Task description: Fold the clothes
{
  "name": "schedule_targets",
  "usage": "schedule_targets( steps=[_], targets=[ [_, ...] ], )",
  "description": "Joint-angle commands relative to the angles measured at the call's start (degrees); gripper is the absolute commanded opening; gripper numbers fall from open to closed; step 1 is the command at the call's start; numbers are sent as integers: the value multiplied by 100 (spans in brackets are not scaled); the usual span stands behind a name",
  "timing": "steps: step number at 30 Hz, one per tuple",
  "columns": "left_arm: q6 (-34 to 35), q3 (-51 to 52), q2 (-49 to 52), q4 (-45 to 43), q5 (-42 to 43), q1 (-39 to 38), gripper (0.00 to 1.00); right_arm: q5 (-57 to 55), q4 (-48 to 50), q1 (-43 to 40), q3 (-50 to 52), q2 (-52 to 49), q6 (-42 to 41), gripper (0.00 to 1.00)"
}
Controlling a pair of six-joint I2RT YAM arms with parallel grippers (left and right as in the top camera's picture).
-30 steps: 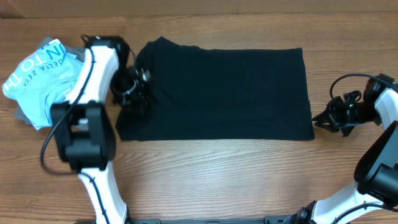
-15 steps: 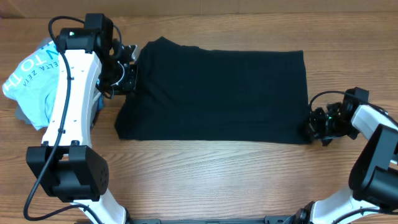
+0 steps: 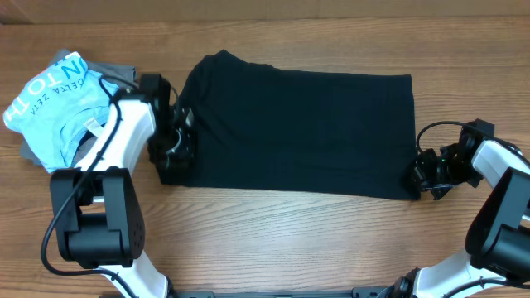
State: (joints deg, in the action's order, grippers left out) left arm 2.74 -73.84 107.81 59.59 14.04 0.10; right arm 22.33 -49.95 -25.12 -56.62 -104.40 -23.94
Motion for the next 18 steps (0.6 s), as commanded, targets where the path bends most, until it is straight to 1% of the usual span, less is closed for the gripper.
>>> schedule_targets(
  steps=[1, 3, 6, 12, 15, 18],
  targets=[
    [264, 481, 17, -404, -140, -7, 4, -750, 17, -83, 173, -221, 39, 4],
    [431, 728, 17, -592, -337, -7, 4, -702, 13, -85, 160, -221, 85, 4],
    [765, 1051, 17, -603, -577, 2, 4, -704, -59, -101, 96, -221, 175, 4],
    [1167, 1307, 17, -227, -743, 157, 4, -715, -393, -249, 55, -221, 306, 4],
    [1241, 1305, 17, -9, -726, 229, 4, -748, -557, -358, 55, -221, 341, 4],
    [1200, 1287, -50, -31, -369, 254, 4, -748, -542, -437, 50, -221, 343, 4]
  ],
)
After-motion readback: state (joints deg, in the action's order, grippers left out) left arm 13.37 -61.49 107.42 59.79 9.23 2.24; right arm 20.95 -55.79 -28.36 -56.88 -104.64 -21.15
